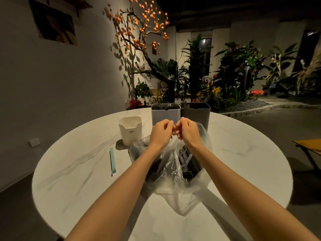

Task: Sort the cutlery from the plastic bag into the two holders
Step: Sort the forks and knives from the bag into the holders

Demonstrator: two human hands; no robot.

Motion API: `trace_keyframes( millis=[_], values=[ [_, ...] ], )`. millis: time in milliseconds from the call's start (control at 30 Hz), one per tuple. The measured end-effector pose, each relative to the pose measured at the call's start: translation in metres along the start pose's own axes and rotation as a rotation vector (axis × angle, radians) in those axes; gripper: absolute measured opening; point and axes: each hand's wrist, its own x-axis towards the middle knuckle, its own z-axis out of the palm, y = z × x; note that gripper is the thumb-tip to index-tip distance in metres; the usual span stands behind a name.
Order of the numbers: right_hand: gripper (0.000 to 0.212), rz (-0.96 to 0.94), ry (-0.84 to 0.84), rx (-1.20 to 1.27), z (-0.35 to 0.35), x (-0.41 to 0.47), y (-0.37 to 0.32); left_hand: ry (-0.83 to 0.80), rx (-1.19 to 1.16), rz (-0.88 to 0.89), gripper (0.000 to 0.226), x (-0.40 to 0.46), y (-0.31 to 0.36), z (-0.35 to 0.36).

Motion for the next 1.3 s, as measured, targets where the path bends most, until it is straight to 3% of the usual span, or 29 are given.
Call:
trace_keyframes(
  millis=[133, 200, 300, 367, 567, 733, 867, 1067, 1167, 1300],
  values=[
    [0.043, 0.02, 0.025, -0.028, -0.011, -0.014, 0.014, -0.058, 0.064, -0.011, 0.03, -0.021, -0.002, 0.008],
    [0.043, 0.008, 0.033, -0.096, -0.018, -0.018, 0.022, -0.088, 0.248, -0.013, 0.03, -0.028, -0.007, 0.01],
    [0.042, 0.009, 0.047, -0.27, -0.031, -0.023, 0.032, -0.276, 0.574, -0.008, 0.034, -0.045, -0.013, 0.005],
    [0.04, -0.002, 0.042, -0.442, -0.039, -0.027, 0.036, -0.33, 0.664, 0.009, 0.04, -0.054, -0.021, 0.0],
    [0.028, 0.027, -0.104, -0.985, -0.045, -0.041, 0.04, -0.224, 0.667, -0.081, 0.038, -0.06, -0.039, -0.009],
    [0.051, 0.123, -0.315, -1.171, -0.044, -0.051, 0.036, -0.241, 0.454, -0.044, 0.043, -0.058, -0.044, -0.008],
    [0.063, 0.136, -0.427, -1.092, -0.037, -0.052, 0.035, -0.287, 0.321, -0.003, 0.059, -0.052, -0.044, -0.003],
    [0.049, 0.223, -0.409, -0.842, -0.038, -0.045, 0.037, -0.301, 0.33, 0.06, 0.065, -0.052, -0.046, 0.0],
    [0.04, 0.274, -0.381, -0.703, -0.043, -0.042, 0.038, -0.201, 0.345, 0.142, 0.062, -0.056, -0.048, 0.0],
    [0.043, 0.365, -0.374, -0.656, -0.048, -0.038, 0.033, 0.048, 0.363, 0.326, 0.045, -0.056, -0.043, -0.004]
  ],
)
